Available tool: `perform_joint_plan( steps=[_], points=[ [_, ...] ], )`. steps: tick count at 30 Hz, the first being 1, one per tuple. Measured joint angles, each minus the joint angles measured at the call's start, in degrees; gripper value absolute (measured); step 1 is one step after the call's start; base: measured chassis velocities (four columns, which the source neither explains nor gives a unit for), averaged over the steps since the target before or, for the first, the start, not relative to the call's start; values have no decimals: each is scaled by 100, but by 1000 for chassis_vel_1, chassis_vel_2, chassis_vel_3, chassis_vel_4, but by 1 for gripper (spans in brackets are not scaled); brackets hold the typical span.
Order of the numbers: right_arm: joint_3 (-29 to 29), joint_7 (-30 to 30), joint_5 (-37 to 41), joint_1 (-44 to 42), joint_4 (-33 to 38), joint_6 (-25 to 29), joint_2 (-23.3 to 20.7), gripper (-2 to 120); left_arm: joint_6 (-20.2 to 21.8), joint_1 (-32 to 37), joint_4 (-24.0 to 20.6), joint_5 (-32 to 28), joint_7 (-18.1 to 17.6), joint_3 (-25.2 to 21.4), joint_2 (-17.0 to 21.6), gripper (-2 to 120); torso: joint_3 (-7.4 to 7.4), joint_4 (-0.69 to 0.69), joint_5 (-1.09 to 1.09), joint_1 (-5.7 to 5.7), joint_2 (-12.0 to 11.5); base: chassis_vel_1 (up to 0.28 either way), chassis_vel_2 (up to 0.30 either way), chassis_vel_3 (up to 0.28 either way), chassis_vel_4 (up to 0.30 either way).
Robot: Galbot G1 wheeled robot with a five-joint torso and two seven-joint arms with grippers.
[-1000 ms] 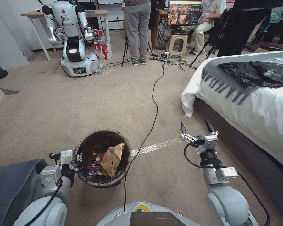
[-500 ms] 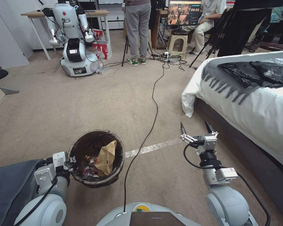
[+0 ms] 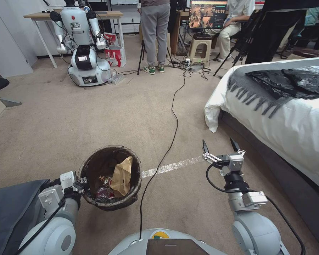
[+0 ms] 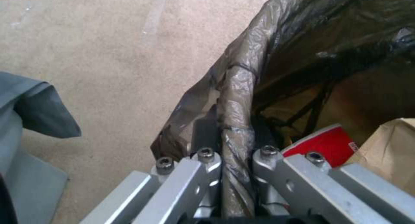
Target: Pick up the trash bin, then pick up the garbage from the floor and place it into the trash bin.
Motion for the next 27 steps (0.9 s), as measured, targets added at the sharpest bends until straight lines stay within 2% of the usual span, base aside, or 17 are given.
perform_joint_plan(
  steps=[6, 27],
  points=[
    [-34, 60, -42, -43, 34, 7, 14, 100, 10, -45, 9, -22, -53, 14, 25, 2, 0, 0, 0, 0, 0, 0, 0, 0, 0],
    [-61, 128, -136, -83, 89, 10, 106, 100, 8, -264, 567, 37, -10, 84, 97, 2, 0, 0, 0, 0, 0, 0, 0, 0, 0]
  ],
)
